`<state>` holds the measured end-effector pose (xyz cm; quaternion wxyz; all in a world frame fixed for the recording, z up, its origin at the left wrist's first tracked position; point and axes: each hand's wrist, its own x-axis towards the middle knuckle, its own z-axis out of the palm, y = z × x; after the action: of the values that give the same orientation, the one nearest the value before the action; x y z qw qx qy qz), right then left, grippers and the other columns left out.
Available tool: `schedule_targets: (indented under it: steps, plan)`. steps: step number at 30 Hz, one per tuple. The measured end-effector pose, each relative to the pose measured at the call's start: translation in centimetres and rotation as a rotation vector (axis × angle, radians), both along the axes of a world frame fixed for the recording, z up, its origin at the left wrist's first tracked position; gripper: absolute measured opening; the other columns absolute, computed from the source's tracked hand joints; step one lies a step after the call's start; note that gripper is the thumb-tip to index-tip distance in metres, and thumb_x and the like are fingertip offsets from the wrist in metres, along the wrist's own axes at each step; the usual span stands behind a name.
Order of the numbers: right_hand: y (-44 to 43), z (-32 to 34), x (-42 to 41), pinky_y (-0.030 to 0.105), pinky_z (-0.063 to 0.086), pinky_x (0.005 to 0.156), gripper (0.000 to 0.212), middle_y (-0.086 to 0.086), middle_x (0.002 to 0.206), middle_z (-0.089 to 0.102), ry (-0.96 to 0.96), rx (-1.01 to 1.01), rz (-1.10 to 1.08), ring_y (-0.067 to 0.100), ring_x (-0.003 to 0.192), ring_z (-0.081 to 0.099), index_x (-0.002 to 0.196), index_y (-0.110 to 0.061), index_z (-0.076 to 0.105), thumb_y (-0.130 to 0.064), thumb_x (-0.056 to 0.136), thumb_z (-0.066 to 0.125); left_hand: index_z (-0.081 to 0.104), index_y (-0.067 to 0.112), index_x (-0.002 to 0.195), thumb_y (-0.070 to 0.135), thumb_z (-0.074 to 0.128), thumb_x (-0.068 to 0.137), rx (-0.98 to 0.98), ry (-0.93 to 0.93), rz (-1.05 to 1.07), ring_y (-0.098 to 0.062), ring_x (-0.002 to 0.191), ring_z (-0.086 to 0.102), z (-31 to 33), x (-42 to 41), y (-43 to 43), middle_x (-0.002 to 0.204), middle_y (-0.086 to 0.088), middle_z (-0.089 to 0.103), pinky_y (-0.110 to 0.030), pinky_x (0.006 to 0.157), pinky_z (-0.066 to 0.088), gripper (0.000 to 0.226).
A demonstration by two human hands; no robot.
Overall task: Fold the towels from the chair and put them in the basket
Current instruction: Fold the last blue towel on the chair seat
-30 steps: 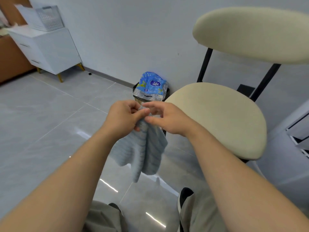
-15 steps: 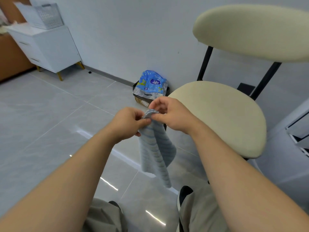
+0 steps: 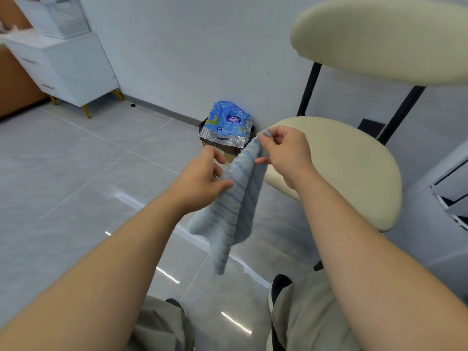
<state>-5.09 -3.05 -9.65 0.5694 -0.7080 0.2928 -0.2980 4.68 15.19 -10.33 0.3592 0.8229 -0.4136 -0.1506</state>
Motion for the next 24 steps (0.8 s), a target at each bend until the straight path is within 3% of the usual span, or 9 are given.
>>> schedule_targets:
  steps: [3,5,8,12,16,19,24]
  plan:
    - [-0.7,0.0,-0.3,0.053,0.061,0.076,0.01,0.005,0.086,0.068,-0.012,-0.003,-0.061,0.012,0.059,0.07,0.092,-0.012,0.069,-0.006,0.096,0.062,0.047,0.026,0.107,0.022,0.08,0.079,0.156,-0.094,-0.083,-0.014,0.077,0.057,0.0,0.0,0.2,0.085,0.006,0.059,-0.029,0.069,0.046,0.043]
    - [-0.9,0.0,-0.4,0.048,0.062,0.076,0.018,0.006,0.09,0.068,0.011,-0.057,-0.058,0.013,0.064,0.07,0.093,-0.019,0.07,-0.004,0.097,0.06,0.051,0.023,0.087,0.023,0.075,0.082,0.303,-0.227,-0.113,-0.022,0.077,0.055,0.0,0.2,0.3,0.075,0.005,0.053,-0.031,0.066,0.038,0.024]
    - [-0.8,0.1,-0.7,0.041,0.063,0.075,0.024,0.005,0.087,0.063,0.043,-0.123,-0.032,0.012,0.065,0.067,0.101,-0.022,0.071,-0.004,0.099,0.056,0.044,0.017,0.069,0.026,0.065,0.091,0.374,-0.212,-0.053,-0.026,0.074,0.052,-0.2,0.8,0.6,0.069,0.0,0.049,-0.033,0.062,0.035,0.032]
    - [-0.8,-0.1,-0.9,0.045,0.062,0.077,0.024,-0.004,0.089,0.062,0.098,-0.137,-0.037,0.017,0.061,0.072,0.093,-0.022,0.07,-0.005,0.099,0.054,0.051,0.012,0.085,0.029,0.062,0.094,0.317,-0.163,0.009,-0.03,0.077,0.062,-0.5,1.4,1.0,0.085,-0.011,0.062,-0.039,0.07,0.05,0.023]
    - [-1.4,-0.5,-0.9,0.046,0.061,0.08,0.023,-0.002,0.092,0.065,0.091,-0.087,-0.084,0.016,0.062,0.074,0.091,-0.018,0.071,-0.004,0.099,0.054,0.047,0.019,0.102,0.027,0.074,0.086,0.189,-0.154,0.006,-0.021,0.076,0.057,-0.4,1.3,1.4,0.086,-0.003,0.063,-0.034,0.067,0.044,0.033]
    - [-2.0,-0.8,-0.8,0.044,0.061,0.081,0.025,0.002,0.092,0.068,0.074,-0.072,-0.13,0.011,0.062,0.073,0.087,-0.021,0.07,-0.004,0.098,0.056,0.045,0.022,0.105,0.024,0.075,0.085,0.142,-0.222,-0.063,-0.017,0.074,0.056,0.0,0.8,1.4,0.1,0.001,0.062,-0.03,0.067,0.039,0.036]
    - [-2.1,-0.9,-0.7,0.034,0.062,0.078,0.026,0.002,0.096,0.068,0.1,-0.092,-0.171,0.012,0.061,0.072,0.087,-0.024,0.068,-0.006,0.099,0.053,0.061,0.033,0.122,0.022,0.073,0.087,0.155,-0.239,-0.157,-0.004,0.073,0.049,0.4,0.3,1.2,0.103,0.006,0.06,-0.023,0.076,0.037,0.039]
